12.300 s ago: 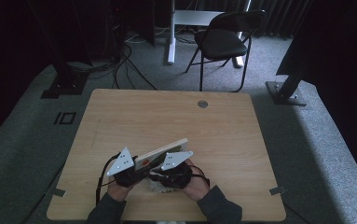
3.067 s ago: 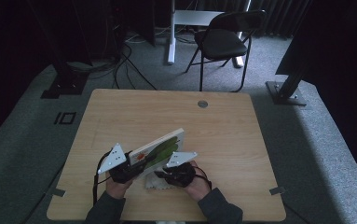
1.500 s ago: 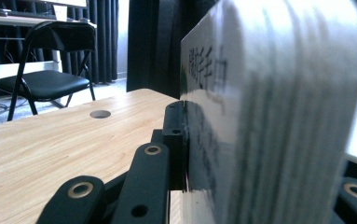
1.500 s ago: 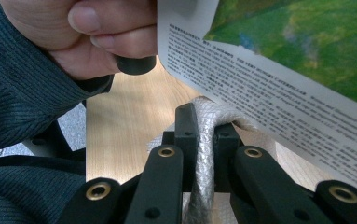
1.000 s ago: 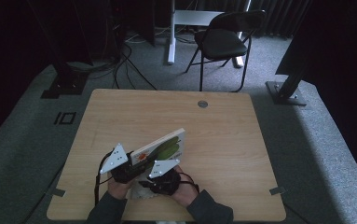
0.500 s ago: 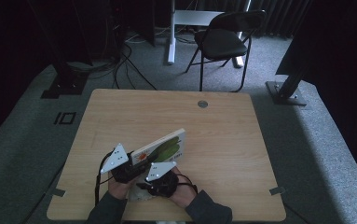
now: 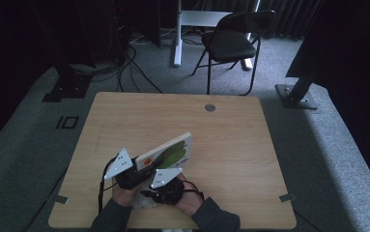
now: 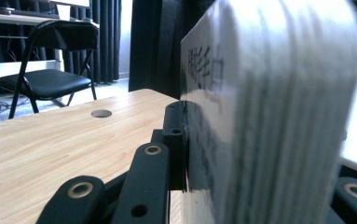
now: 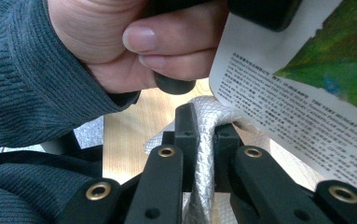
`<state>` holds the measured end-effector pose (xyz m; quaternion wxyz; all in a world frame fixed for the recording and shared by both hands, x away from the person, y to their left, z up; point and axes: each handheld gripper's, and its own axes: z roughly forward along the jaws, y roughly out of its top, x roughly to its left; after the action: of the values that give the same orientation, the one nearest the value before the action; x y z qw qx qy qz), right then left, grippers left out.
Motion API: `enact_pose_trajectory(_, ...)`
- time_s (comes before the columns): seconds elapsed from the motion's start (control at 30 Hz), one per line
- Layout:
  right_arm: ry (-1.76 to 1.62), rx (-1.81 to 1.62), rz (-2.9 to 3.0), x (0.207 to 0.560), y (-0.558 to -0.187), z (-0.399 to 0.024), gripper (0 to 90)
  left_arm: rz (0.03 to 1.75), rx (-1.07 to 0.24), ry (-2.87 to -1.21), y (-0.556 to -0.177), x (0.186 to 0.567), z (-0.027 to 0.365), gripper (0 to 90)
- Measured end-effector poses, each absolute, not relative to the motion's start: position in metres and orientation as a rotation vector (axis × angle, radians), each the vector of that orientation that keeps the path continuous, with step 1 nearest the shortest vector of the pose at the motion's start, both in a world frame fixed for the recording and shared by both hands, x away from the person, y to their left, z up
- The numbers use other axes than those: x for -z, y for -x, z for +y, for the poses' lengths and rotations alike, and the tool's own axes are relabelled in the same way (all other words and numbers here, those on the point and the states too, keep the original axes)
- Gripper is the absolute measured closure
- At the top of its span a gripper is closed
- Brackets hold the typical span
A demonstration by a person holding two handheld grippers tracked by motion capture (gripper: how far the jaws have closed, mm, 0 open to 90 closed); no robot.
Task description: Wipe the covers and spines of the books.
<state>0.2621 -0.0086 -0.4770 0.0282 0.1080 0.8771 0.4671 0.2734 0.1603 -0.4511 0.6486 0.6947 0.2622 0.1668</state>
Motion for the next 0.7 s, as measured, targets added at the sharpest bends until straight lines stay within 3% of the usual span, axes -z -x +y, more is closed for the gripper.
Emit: enact_pose_trajectory(0.7,-0.473,-1.461,2.661,0.48,-0.277,-0.031,84.9,0.596,-0.391,-1.567,-0.272,0.447,0.166,77.9)
